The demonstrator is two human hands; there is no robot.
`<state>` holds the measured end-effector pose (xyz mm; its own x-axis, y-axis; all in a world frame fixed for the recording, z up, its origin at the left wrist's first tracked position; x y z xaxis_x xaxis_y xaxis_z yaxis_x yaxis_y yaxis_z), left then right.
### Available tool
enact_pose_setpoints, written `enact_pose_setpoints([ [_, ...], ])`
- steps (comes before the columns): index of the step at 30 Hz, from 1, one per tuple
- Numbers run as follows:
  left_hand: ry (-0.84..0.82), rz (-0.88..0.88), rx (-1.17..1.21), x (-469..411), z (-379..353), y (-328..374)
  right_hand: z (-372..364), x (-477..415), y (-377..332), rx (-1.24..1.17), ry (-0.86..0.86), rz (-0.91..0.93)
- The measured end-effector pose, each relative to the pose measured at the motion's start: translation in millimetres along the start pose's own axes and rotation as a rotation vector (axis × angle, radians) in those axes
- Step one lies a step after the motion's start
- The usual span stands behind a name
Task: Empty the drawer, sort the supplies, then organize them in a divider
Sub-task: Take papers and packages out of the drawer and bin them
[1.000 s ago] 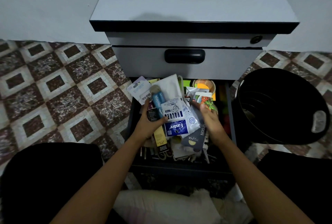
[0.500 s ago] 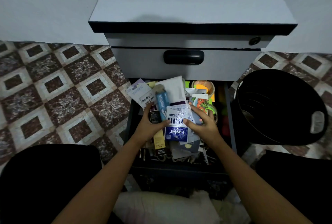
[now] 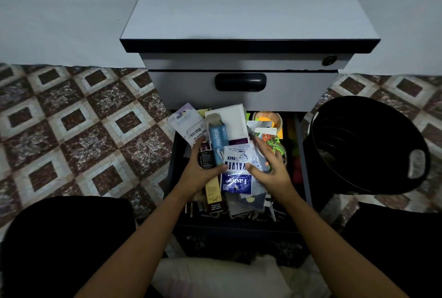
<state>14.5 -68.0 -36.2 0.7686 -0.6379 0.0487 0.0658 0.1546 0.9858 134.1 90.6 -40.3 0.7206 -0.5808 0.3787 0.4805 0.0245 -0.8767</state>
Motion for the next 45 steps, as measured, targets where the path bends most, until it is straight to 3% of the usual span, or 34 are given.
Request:
enact_pose_setpoints([
  [5,-0.036,-0.002,-0.005,1,-1,-2,-4,0,0,0.139,-0.044,0.012],
  [9,-0.051,0.011,0.004,-3,0,-10,-6,-3,1,0.115,-0.107,-0.033],
  [16,-0.030,0.032,0.072,-8,-2,-17,-5,-5,-3,0.057,-0.062,-0.106],
  [37,-0.025,-0.070,0.162,3,-15,24,19,23,-29,-0.069,-0.031,0.029],
  [45,-0.076,-0.019,0.196,12,-23,23,21,37,-24,-0.078,-0.003,0.027],
])
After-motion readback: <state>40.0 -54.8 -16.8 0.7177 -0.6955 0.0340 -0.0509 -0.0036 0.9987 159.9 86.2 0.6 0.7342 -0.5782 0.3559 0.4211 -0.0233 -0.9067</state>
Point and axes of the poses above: each hand's wrist, its own x-axis away from the middle knuckle, its own z-axis out of the back of the hand, y = z × x, the point moved 5 cm from there along -x, towards the middle knuckle, and after that the axes turned 15 degrees about -z, right-handed, at the moved point
